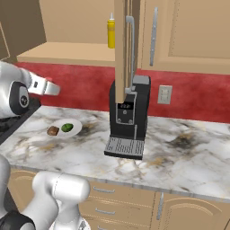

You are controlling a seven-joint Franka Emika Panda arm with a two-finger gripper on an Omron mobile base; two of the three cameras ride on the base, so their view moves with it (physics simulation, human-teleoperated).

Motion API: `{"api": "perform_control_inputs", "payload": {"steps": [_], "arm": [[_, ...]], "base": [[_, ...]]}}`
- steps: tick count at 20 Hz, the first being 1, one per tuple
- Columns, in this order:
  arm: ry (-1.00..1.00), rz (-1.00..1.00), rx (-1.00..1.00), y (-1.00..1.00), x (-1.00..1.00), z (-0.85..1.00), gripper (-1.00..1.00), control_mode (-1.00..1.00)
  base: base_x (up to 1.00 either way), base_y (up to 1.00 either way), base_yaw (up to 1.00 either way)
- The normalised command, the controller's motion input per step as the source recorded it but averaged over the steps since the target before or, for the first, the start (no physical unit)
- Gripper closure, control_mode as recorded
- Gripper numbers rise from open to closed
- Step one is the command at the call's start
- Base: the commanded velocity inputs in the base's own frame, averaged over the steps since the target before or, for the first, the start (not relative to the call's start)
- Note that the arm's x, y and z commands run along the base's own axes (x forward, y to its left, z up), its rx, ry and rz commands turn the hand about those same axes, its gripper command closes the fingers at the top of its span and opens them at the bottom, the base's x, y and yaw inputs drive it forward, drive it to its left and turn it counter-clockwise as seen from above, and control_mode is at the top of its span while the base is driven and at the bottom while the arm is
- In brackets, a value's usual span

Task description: Pick the avocado and bread from the counter and place them on the plate. Then pick the jam from the cabinet and place it next to the plate. Lastly close the cabinet door.

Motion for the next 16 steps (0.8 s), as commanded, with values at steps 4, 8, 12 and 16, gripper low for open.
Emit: {"api": "perform_control_inputs", "payload": {"steps": [4,8,12,16], "arm": [[0.1,0.0,-0.06,0.0,-0.01,-0.69,1.0,-1.0],[0.18,0.02,0.0,0.0,0.0,-0.97,1.0,-1.0],[0.17,0.03,0.0,0.01,0.0,-1.0,1.0,-1.0],[0.16,0.04,0.0,0.11,0.0,-0.95,1.0,-1.0]], "base": [[0.0,0.0,0.0],[0.0,0.0,0.0],[0.0,0.0,0.0],[0.0,0.0,0.0]]}}
